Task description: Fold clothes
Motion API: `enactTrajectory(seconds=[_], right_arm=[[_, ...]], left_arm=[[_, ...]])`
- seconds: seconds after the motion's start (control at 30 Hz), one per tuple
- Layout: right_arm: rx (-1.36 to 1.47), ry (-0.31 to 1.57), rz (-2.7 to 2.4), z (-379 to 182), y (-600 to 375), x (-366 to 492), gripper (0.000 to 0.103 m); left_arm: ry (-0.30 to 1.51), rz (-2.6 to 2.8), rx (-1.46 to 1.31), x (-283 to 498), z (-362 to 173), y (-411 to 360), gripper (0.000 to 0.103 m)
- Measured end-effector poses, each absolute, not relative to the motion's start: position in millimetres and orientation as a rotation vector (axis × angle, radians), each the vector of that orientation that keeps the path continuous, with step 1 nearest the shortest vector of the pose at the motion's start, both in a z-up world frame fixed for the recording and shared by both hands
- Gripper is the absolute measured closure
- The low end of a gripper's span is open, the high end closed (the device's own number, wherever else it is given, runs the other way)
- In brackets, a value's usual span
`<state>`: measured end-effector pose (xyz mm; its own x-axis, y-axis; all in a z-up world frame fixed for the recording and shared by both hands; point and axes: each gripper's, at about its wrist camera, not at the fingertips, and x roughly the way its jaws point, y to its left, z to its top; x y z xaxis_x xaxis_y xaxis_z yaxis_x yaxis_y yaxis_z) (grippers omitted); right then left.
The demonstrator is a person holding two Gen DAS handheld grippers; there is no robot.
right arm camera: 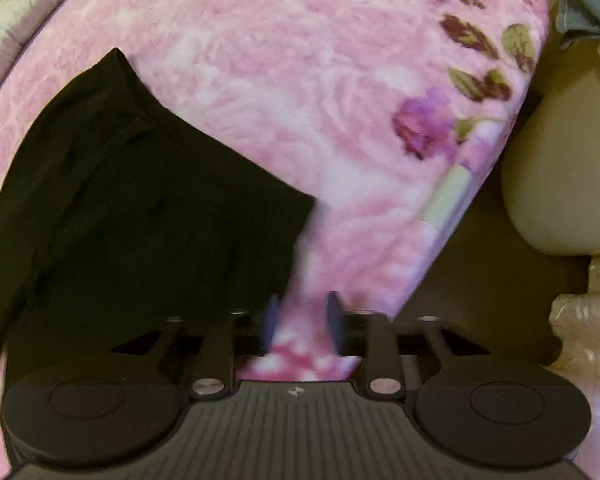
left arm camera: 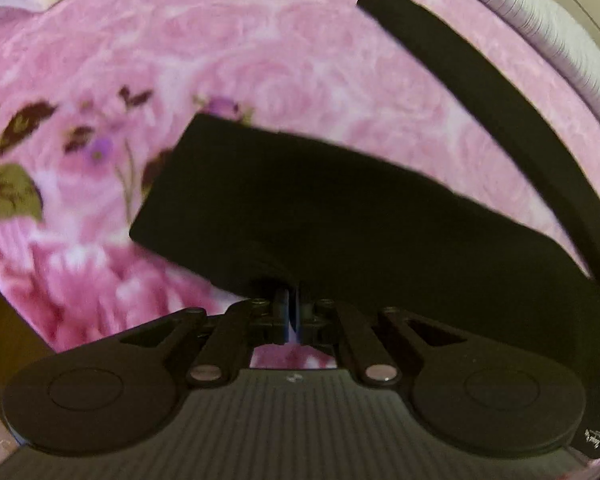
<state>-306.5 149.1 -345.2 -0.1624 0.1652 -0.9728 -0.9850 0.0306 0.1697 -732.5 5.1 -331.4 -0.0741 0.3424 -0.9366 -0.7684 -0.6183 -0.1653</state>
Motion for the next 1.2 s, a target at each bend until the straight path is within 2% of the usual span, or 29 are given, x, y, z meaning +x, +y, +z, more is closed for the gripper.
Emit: enactTrajectory(seconds=[0.13,0.27,0.33,0.47,0.6,0.8,0.9,1.07,1.2], right_arm=[[-0.932,1.223,1.401,-338,152,-282,0.067],[-0.893,1.195,1.497,-324,167,-268,0.067],[-0.906,1.183,1.55,-321,177,-267,0.067],[-0.972,1.214,1.685,-330,215,-279,0.066],[-1.075,1.282,1.802,-350,263,-299,0.068],[-1.172,1.279,1.971,-334,327,-325,0.071],[-1.178,1.316,1.982,-329,351,-336,0.071],[-1.181,1.369,2.028,-338,364,-353,0.07],[-1.249,1.414,1.998,-351,384,-364,0.069]], left_arm=[[0.49,1.858,-1.404,-724,-322,-1,0.094],[0.546,1.958,-1.362,-703,-290,-10,0.091],[0.589,2.032,-1.343,-688,-277,-11,0.086],[0.591,2.073,-1.321,-640,-262,-7,0.086],[0.493,1.958,-1.339,-551,-257,8,0.083],[0.328,1.604,-1.474,-412,-282,53,0.081],[0.333,1.417,-1.428,-350,-287,88,0.077],[0.357,1.307,-1.335,-288,-298,136,0.077],[0.382,1.269,-1.322,-245,-295,166,0.067]])
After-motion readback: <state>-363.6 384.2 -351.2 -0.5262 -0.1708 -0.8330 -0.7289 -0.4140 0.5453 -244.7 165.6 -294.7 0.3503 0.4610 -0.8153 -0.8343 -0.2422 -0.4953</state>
